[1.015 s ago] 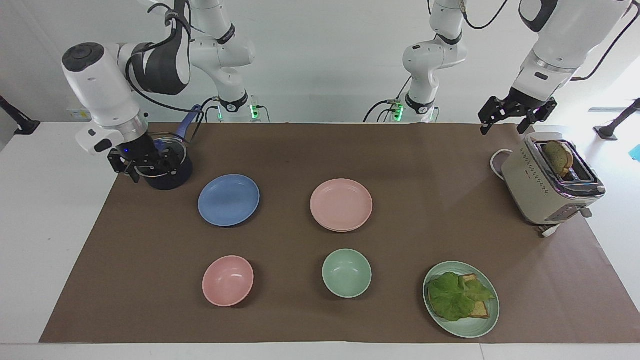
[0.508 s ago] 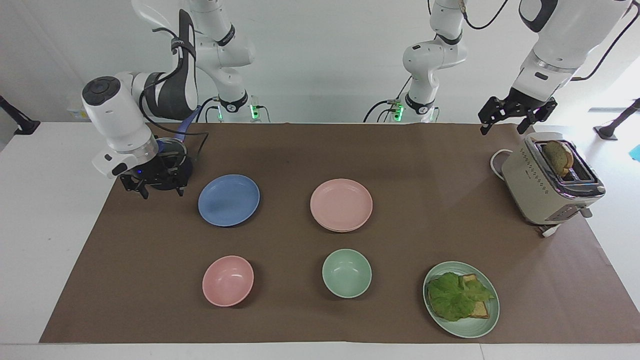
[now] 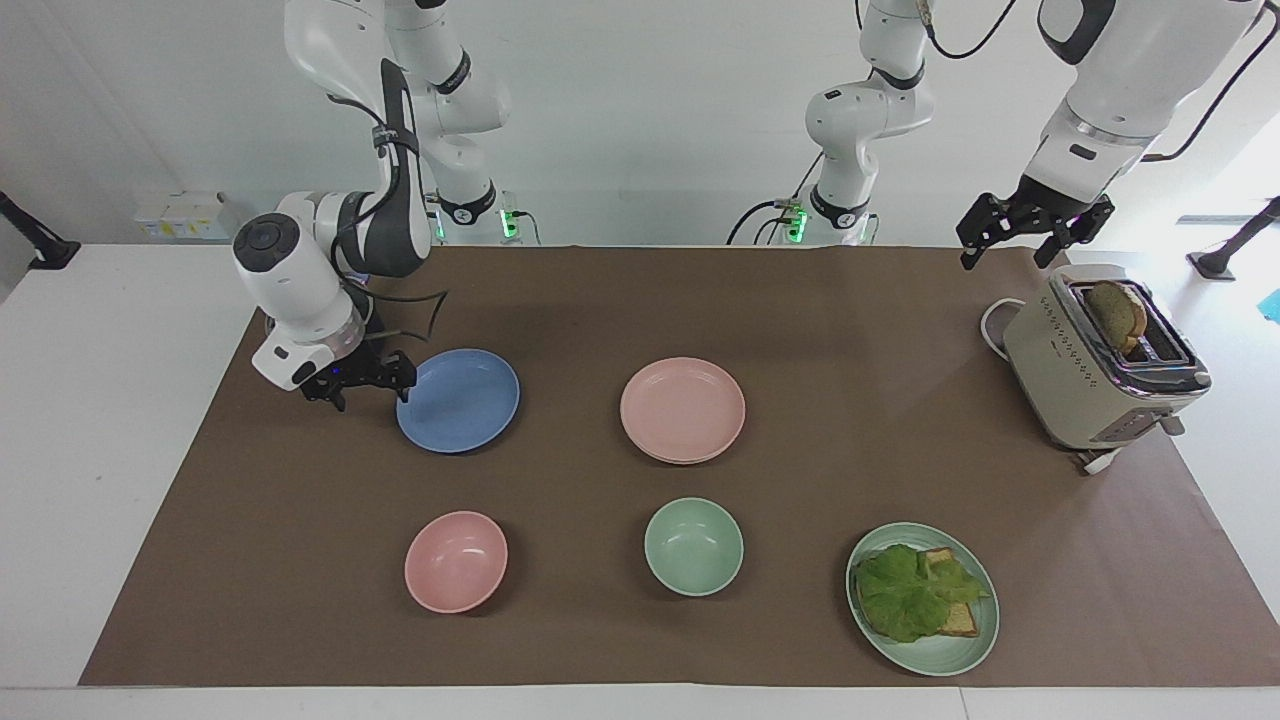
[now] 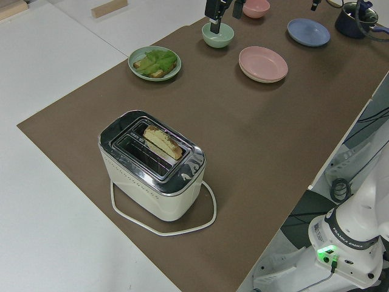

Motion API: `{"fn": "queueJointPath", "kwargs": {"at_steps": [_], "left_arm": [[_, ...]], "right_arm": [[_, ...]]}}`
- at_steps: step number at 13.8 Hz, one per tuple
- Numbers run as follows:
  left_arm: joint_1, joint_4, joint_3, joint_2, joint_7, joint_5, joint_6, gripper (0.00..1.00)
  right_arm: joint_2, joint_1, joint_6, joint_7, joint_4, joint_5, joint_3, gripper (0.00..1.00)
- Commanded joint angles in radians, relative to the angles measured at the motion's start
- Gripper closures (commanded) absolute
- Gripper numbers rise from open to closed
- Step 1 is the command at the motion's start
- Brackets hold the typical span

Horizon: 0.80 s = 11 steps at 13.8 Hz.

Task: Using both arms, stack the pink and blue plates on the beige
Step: 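Reach the right gripper toward the blue plate rim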

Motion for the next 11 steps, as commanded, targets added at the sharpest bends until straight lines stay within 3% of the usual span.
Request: {"fn": "queueJointPath", "kwargs": {"at_steps": [1, 11], "left_arm": [[0.010, 0.009, -0.005, -0.002, 0.016, -0.010, -0.009, 0.00], [0.010, 0.010, -0.005, -0.002, 0.016, -0.010, -0.009, 0.00]], "right_arm": [[0.000, 0.002, 0.037, -0.040, -0.031, 0.035, 0.001, 0.00], [0.049, 0.004, 0.080, -0.040, -0.048, 0.049, 0.001, 0.00]]}}
